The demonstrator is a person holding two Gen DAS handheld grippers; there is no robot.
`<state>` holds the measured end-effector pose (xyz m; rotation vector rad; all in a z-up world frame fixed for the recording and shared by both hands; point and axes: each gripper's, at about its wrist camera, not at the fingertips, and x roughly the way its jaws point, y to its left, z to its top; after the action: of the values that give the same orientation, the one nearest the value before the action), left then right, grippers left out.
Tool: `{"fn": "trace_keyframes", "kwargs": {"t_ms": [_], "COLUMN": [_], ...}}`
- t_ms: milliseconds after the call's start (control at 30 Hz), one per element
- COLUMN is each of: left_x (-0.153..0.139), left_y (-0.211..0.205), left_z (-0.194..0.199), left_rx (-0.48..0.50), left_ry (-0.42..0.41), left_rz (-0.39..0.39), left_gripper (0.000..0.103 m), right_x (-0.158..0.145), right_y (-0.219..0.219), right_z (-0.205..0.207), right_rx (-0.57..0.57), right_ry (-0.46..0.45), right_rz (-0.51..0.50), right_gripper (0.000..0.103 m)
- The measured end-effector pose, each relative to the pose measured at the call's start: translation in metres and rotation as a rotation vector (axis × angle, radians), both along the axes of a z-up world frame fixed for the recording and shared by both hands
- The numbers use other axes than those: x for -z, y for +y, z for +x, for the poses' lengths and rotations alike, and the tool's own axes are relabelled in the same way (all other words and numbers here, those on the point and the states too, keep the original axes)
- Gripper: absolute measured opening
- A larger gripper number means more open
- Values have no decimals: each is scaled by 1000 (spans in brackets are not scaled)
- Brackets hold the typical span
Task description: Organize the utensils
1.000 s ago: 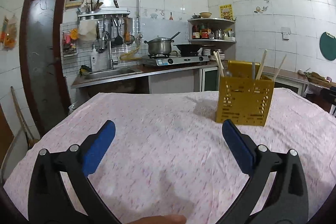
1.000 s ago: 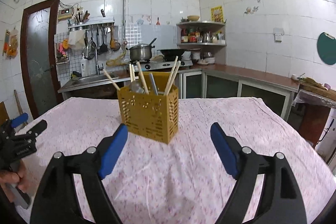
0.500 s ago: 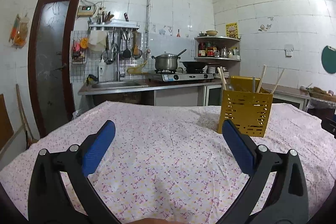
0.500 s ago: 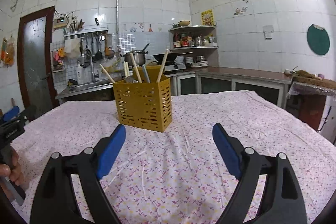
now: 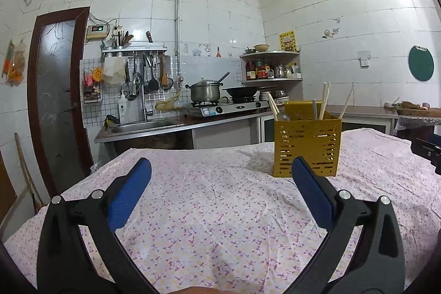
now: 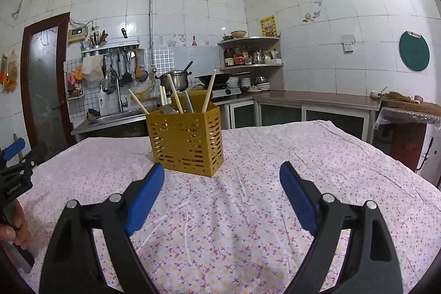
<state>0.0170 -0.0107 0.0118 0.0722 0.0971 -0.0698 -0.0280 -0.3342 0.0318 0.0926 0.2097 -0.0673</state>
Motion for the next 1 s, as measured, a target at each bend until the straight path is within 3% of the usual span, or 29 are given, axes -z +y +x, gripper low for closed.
{"fn": "trace_keyframes", "kwargs": {"t_ms": [567, 1000], "left_x": [0, 1], "left_y": [8, 7], "left_z": [7, 8], "left_rx": [-11, 4], "left_ry": [49, 53], "left_rz": [-56, -53], "left_gripper": [98, 98], "right_x": [1, 1], "right_y": [0, -2], "right_z": [2, 3], "right_rx": [-6, -10], "right_ry": [12, 16], "right_rz": [-13, -13], "right_gripper": [84, 85]}}
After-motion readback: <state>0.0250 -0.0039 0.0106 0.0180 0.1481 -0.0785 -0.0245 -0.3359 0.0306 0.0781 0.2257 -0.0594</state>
